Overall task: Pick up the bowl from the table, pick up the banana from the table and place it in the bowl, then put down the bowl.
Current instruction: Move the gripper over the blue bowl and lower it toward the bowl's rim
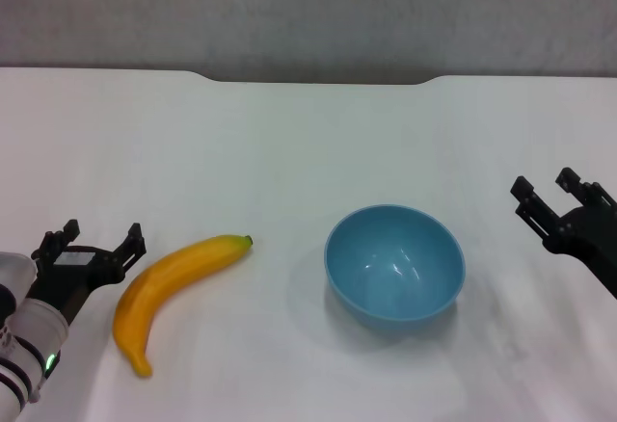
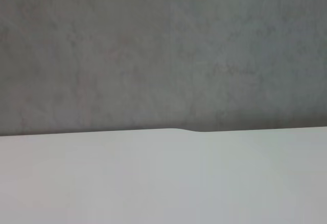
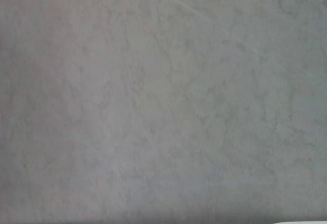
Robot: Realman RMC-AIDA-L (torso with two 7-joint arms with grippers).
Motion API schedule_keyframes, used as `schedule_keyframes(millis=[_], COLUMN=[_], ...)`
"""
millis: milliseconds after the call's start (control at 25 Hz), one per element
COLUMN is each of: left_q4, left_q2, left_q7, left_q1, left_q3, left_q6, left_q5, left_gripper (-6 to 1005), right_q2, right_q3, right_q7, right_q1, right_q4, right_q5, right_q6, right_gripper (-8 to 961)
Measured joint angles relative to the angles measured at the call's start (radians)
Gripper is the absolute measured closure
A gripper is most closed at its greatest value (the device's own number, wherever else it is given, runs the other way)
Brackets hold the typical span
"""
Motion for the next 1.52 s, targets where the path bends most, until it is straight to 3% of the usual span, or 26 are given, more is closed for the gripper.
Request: schedule_keyframes(millis=[1000,1520], left_q4=[-0.004,-0.044], left_q2=[-0.001,-0.002], left_q7=[-0.005,0.007], left_q1=[-0.021,-0.031], left_q3=[0.0,0.011], left_q6=[0.01,0.223], left_q5=[-0.002,0.044], left_gripper=[91,91], right_q2=[0.0,-0.002], right_q3=[-0.002,-0.023], right_q7=[0.023,0.015], right_q1=[0.003,0.003], right_q4=[-0.012,-0.061], right_q5=[0.007,0.054], right_q6=[0.022,0.012], right_gripper=[230,229])
